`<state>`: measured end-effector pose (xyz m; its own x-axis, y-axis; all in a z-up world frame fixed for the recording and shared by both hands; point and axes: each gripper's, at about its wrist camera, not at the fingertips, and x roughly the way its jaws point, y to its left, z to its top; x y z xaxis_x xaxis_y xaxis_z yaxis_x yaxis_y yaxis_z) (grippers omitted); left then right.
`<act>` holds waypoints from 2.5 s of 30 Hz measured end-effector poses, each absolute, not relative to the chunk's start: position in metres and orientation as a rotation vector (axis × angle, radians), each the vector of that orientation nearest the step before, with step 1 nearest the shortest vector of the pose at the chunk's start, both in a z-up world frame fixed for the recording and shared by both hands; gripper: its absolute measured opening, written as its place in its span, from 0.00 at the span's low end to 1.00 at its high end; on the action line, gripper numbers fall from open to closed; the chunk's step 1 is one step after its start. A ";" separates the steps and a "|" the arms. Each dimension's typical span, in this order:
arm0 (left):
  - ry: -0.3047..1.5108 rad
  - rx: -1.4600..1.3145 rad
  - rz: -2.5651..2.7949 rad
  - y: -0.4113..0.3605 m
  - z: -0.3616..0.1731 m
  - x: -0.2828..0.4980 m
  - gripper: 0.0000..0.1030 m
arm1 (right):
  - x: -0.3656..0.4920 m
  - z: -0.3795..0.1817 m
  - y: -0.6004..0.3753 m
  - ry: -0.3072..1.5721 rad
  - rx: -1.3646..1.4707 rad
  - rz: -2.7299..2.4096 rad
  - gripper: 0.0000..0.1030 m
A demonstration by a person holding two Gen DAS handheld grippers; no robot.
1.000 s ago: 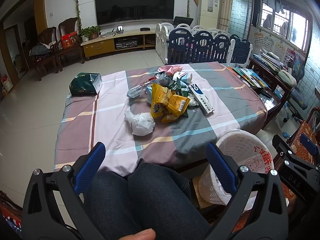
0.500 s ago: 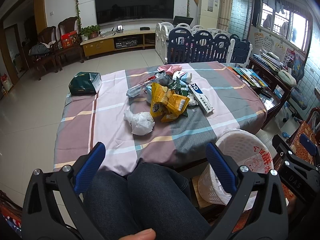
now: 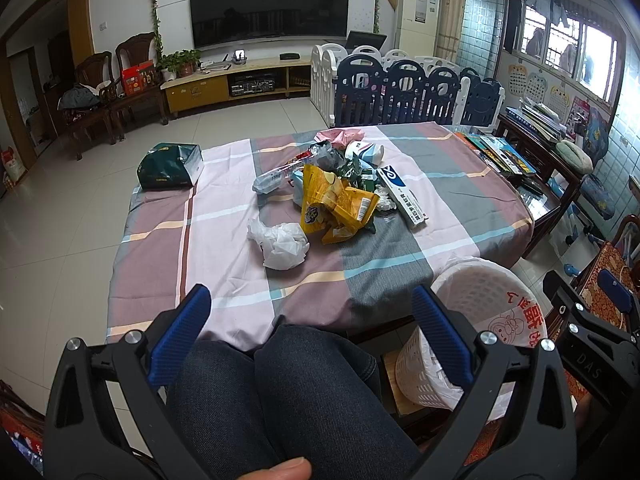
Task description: Collect trash
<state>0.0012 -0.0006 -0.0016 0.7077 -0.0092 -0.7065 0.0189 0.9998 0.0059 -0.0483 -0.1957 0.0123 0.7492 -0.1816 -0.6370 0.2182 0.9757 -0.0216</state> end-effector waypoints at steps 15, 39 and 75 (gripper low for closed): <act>0.786 0.011 -0.016 0.000 -0.002 0.001 0.97 | -0.049 0.012 -0.197 0.690 0.057 -0.221 0.97; 0.792 -0.001 -0.013 -0.002 -0.006 -0.003 0.97 | -0.048 0.003 -0.197 0.691 0.070 -0.222 0.97; 0.796 -0.004 -0.014 0.000 -0.005 -0.001 0.97 | -0.048 0.001 -0.200 0.694 0.072 -0.222 0.97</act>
